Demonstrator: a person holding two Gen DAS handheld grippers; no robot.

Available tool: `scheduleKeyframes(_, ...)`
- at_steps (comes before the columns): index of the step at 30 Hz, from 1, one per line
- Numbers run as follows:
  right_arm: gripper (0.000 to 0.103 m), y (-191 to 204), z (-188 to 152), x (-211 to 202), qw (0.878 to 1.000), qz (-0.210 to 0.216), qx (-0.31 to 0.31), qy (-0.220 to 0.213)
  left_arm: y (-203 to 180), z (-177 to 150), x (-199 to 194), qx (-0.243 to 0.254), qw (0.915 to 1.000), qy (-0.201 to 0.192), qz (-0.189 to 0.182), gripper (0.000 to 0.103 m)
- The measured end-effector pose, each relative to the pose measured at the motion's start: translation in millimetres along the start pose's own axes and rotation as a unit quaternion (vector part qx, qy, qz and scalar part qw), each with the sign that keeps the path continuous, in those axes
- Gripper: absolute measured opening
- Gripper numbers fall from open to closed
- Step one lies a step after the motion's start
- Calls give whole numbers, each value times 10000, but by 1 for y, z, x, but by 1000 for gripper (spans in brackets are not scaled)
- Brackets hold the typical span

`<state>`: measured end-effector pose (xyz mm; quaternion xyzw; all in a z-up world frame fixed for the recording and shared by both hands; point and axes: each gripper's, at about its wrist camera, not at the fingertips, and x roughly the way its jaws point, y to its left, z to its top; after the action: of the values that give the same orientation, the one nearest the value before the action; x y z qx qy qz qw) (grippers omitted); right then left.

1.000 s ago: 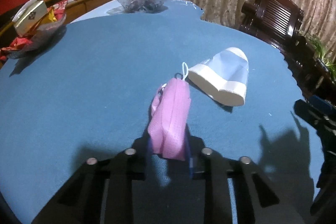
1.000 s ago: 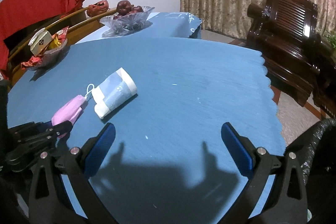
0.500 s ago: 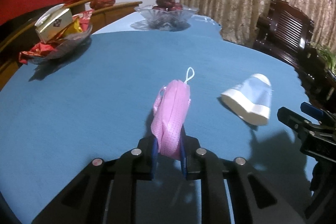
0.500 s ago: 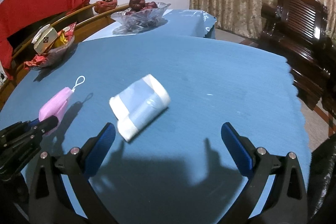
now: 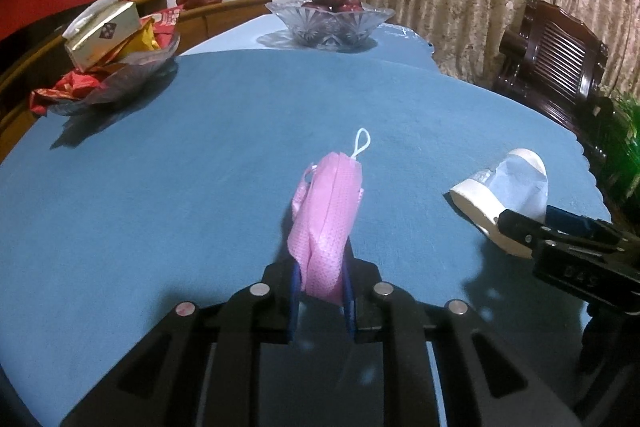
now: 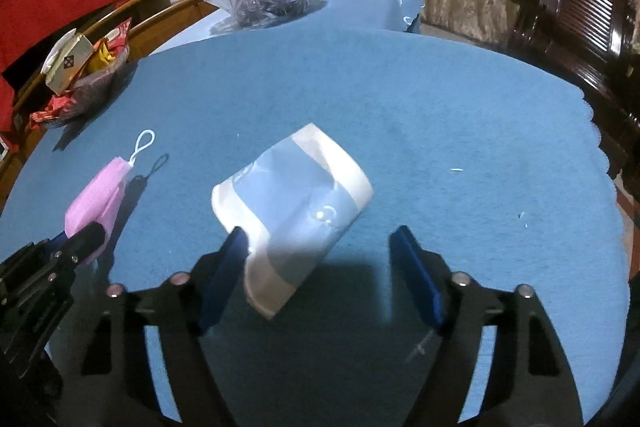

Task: Collect trash
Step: 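Grasp the white plastic cup with the right gripper while the left gripper holds the pink case, then carry the pink case and white cup over the bin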

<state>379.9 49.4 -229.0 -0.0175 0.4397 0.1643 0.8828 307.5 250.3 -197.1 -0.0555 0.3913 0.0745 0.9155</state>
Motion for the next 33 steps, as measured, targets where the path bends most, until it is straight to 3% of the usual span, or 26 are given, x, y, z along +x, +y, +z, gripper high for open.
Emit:
scheduleKeyframes(3,55,3,0,0,10000,37,-61,22,-2,-1,-1,8,10000,-3,-6,17)
scheduleKeyframes(7,30,7,-2,-1,9996,265,-101,29,-3,-4,-2,1,10000,27,-21,17)
scheduleKeyframes(11,19,5,-5,-8,9987,514,-16,11,-6,-4,-3,59,10000,58,-39,17)
scheduleKeyframes(18,12,6,-10,-36,9980,585,-210,-125,-15,-6,-11,106,9999,43,-82,17)
scheduleKeyframes(33,11,-12,-27,-112,9974,512,-280,-430,-61,-16,-60,192,9993,-68,-317,17)
